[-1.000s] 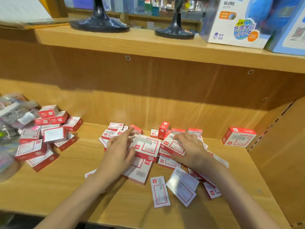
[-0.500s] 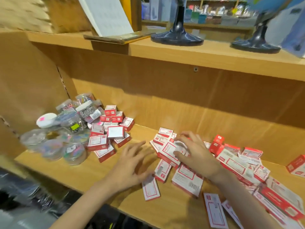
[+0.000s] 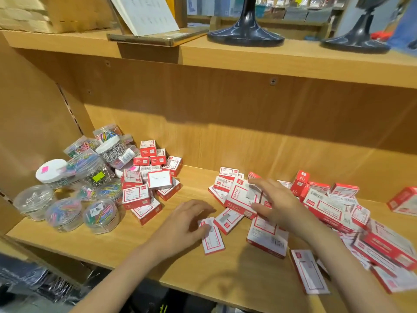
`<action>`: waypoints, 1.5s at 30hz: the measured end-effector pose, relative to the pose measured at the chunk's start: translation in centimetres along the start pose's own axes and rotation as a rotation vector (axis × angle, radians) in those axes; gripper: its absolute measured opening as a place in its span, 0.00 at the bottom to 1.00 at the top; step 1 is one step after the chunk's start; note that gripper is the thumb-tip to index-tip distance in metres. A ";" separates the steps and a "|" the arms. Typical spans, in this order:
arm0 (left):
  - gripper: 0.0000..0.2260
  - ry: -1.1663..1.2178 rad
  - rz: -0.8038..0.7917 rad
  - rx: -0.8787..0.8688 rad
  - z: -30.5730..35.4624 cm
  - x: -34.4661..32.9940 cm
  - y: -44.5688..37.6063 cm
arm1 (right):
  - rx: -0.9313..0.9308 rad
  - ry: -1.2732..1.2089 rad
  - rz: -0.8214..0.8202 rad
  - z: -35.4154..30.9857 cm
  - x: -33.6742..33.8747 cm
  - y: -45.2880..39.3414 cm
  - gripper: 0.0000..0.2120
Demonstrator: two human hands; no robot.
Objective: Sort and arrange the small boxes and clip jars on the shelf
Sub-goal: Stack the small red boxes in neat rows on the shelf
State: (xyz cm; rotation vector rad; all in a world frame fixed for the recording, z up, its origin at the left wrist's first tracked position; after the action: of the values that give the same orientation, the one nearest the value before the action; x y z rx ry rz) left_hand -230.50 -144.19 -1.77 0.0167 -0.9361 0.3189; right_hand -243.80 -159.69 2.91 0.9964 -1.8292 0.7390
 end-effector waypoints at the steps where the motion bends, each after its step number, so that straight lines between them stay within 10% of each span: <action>1: 0.14 0.020 0.037 -0.009 0.5 0.3 -0.4 | -0.023 -0.025 0.055 0.6 1.0 0.7 0.23; 7: 0.17 0.061 0.140 -0.157 5.4 0.0 -3.3 | -0.159 -0.008 0.270 6.1 7.0 6.4 0.18; 13: 0.18 0.019 0.081 -0.282 9.7 -3.6 -6.8 | -0.619 0.223 -0.086 15.8 7.5 14.9 0.33; 25: 0.20 -0.053 -0.011 -0.413 18.6 -10.9 -12.4 | -0.418 0.113 0.184 18.6 11.0 17.0 0.12; 45: 0.22 0.018 -0.092 -0.337 17.6 -12.3 -13.6 | -0.575 -0.183 0.507 23.2 13.8 17.3 0.15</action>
State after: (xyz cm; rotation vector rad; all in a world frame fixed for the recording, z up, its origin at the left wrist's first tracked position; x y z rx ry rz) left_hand -247.43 -163.04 0.65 -0.2508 -0.9586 0.0738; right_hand -272.30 -174.27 4.36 0.2290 -2.3049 0.3656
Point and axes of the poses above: each hand's wrist, its own y-axis away from the middle knuckle, its own x-axis out of the back of the hand, z = x × y, the point moved 6 cm from there along -y, towards the middle knuckle, and after that the axes turned 1 degree about y, right-handed, at the moved point
